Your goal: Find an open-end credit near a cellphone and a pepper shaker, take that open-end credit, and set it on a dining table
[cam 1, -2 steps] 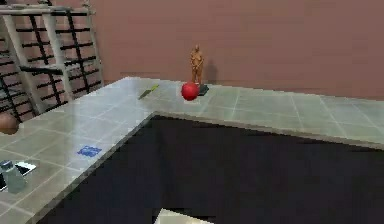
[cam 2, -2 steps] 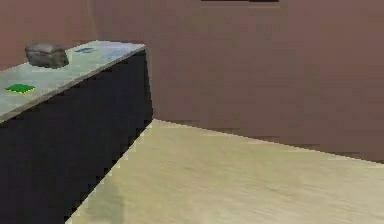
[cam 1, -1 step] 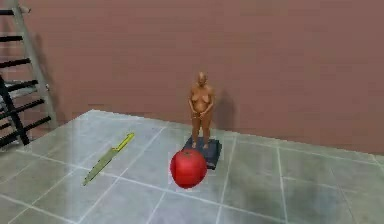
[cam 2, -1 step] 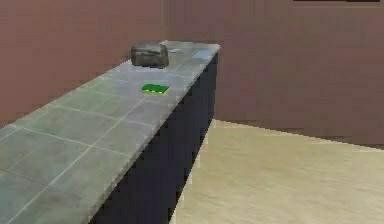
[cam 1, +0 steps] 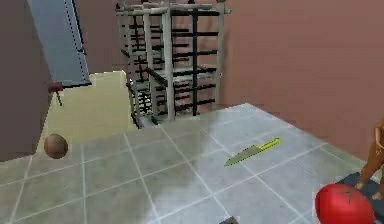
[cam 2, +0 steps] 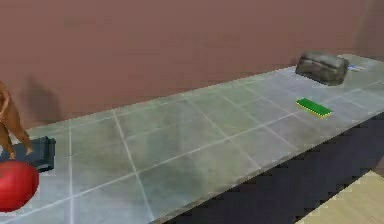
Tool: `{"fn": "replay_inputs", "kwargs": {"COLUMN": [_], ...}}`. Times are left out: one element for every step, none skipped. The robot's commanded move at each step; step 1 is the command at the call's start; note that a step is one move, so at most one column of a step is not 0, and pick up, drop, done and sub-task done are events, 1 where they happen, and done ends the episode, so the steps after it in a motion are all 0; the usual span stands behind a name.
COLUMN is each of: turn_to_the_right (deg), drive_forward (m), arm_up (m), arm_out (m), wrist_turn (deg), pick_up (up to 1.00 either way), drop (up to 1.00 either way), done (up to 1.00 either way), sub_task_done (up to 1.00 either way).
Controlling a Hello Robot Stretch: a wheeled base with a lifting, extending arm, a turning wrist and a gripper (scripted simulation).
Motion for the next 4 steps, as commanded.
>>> {"fn": "replay_inputs", "kwargs": {"turn_to_the_right": [-45.0,-45.0,-39.0,0.0], "drive_forward": [0.00,0.00,0.00,0.00], "arm_up": [0.00,0.00,0.00,0.50], "arm_out": [0.00,0.00,0.00,0.00], "wrist_turn": [0.0,0.0,0.0,0.0], "pick_up": [0.00,0.00,0.00,0.00], "drop": [0.00,0.00,0.00,0.00], "done": [0.00,0.00,0.00,0.00], "sub_task_done": [0.00,0.00,0.00,0.00]}}
